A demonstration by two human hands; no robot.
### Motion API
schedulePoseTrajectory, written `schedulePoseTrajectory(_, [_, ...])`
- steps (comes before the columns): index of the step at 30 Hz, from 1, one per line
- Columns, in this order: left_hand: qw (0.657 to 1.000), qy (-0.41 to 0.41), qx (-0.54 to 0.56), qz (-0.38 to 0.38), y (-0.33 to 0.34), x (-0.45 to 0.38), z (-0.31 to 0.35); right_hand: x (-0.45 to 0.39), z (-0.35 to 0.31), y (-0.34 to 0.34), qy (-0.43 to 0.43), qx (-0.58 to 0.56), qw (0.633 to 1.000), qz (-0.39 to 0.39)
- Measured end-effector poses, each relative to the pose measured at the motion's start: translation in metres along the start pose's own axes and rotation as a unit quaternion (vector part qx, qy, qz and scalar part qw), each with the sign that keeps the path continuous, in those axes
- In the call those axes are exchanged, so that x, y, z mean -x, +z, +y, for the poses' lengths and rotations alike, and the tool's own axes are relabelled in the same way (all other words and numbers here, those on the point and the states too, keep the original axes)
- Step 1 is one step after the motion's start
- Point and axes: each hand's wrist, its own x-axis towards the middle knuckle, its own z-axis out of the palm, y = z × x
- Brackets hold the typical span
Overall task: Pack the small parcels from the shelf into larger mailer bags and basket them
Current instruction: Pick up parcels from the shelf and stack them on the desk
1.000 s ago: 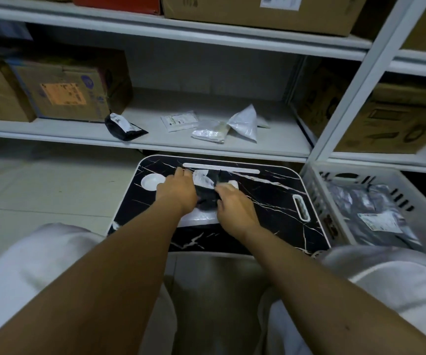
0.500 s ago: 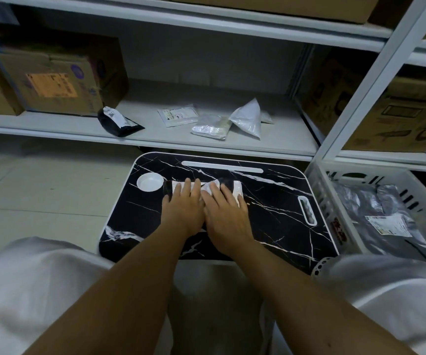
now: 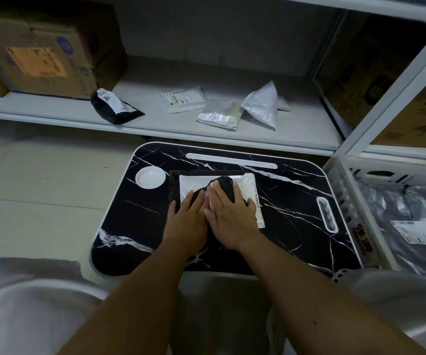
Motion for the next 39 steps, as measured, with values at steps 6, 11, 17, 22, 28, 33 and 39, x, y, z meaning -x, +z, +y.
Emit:
schedulePoseTrajectory(6, [0.993, -0.039, 0.032, 0.108, -0.021, -0.012, 0.006, -0.003, 0.007, -0.003, -0.005, -0.166, 0.98, 0.112])
schedulePoseTrajectory(11, [0.98, -0.104, 0.125, 0.113, -0.041, -0.035, 0.01, 0.007, 0.021, -0.015, 0.191, -0.367, 0.879, 0.237])
schedulePoseTrajectory(17, [0.977, -0.153, 0.143, 0.037, -0.049, -0.051, 0.005, 0.015, 0.041, -0.009, 0.179, -0.225, 0.943, 0.167])
schedulePoseTrajectory(22, [0.957, -0.203, 0.204, 0.024, -0.061, -0.049, 0.001, 0.002, 0.035, -0.029, 0.216, -0.222, 0.927, 0.212])
schedulePoseTrajectory(28, [0.915, -0.281, 0.285, 0.048, -0.077, -0.042, -0.01, -0.023, 0.04, -0.046, 0.349, -0.303, 0.858, 0.225])
schedulePoseTrajectory(33, [0.895, -0.334, 0.296, 0.014, -0.066, -0.041, -0.007, -0.039, 0.042, -0.042, 0.43, -0.367, 0.81, 0.156])
schedulePoseTrajectory(39, [0.892, -0.37, 0.213, 0.146, -0.056, -0.038, 0.005, -0.034, 0.021, -0.037, 0.262, -0.295, 0.867, 0.304])
